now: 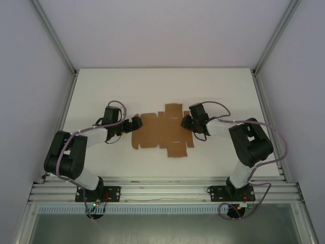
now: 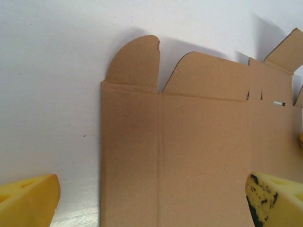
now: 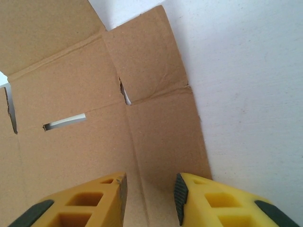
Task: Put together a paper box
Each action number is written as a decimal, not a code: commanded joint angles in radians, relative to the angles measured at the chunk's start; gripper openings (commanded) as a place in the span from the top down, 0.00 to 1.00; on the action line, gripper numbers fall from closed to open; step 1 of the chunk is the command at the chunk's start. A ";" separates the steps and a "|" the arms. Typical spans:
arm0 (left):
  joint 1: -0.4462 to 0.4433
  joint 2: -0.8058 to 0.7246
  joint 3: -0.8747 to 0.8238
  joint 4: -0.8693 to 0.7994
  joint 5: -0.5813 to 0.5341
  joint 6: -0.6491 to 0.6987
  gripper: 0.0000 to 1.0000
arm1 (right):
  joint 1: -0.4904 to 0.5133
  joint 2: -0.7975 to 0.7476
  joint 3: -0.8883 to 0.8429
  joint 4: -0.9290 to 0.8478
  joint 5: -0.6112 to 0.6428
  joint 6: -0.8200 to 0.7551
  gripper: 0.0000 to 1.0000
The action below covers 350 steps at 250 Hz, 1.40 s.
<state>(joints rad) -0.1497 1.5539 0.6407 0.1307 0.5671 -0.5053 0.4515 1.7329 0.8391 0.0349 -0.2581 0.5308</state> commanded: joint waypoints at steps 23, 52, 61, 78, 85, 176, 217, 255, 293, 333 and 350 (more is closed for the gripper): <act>-0.046 0.117 0.026 0.034 0.274 -0.075 0.01 | -0.004 0.059 -0.074 -0.156 0.083 -0.024 0.65; -0.079 0.150 0.087 -0.092 0.215 -0.021 0.02 | -0.005 0.056 -0.079 -0.166 0.096 -0.036 0.65; -0.086 0.163 0.100 -0.113 0.216 -0.013 0.03 | -0.005 0.054 -0.078 -0.170 0.095 -0.041 0.65; -0.093 0.184 0.115 -0.122 0.229 -0.014 0.04 | -0.005 0.050 -0.082 -0.167 0.090 -0.051 0.65; -0.093 0.190 0.119 -0.120 0.234 -0.018 0.05 | -0.004 0.049 -0.083 -0.167 0.090 -0.053 0.65; -0.094 0.070 0.002 0.441 0.471 -0.290 0.07 | -0.005 0.041 -0.108 -0.136 0.094 -0.063 0.65; -0.093 0.006 -0.026 0.519 0.474 -0.316 0.07 | -0.005 0.040 -0.121 -0.100 0.087 -0.055 0.65; -0.093 -0.072 -0.084 0.665 0.457 -0.366 0.05 | -0.004 0.042 -0.128 -0.078 0.079 -0.051 0.65; -0.108 -0.125 -0.081 0.600 0.411 -0.323 0.05 | -0.005 0.040 -0.138 -0.051 0.065 -0.051 0.65; -0.130 -0.163 -0.070 0.551 0.367 -0.277 0.05 | -0.004 0.025 -0.156 -0.012 0.056 -0.040 0.65; -0.157 -0.159 -0.031 0.460 0.313 -0.228 0.05 | -0.004 0.025 -0.158 0.008 0.047 -0.034 0.65</act>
<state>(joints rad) -0.2653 1.4132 0.5648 0.6754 0.9485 -0.8177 0.4530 1.7035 0.7464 0.1780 -0.2222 0.4751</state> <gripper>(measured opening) 0.949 0.353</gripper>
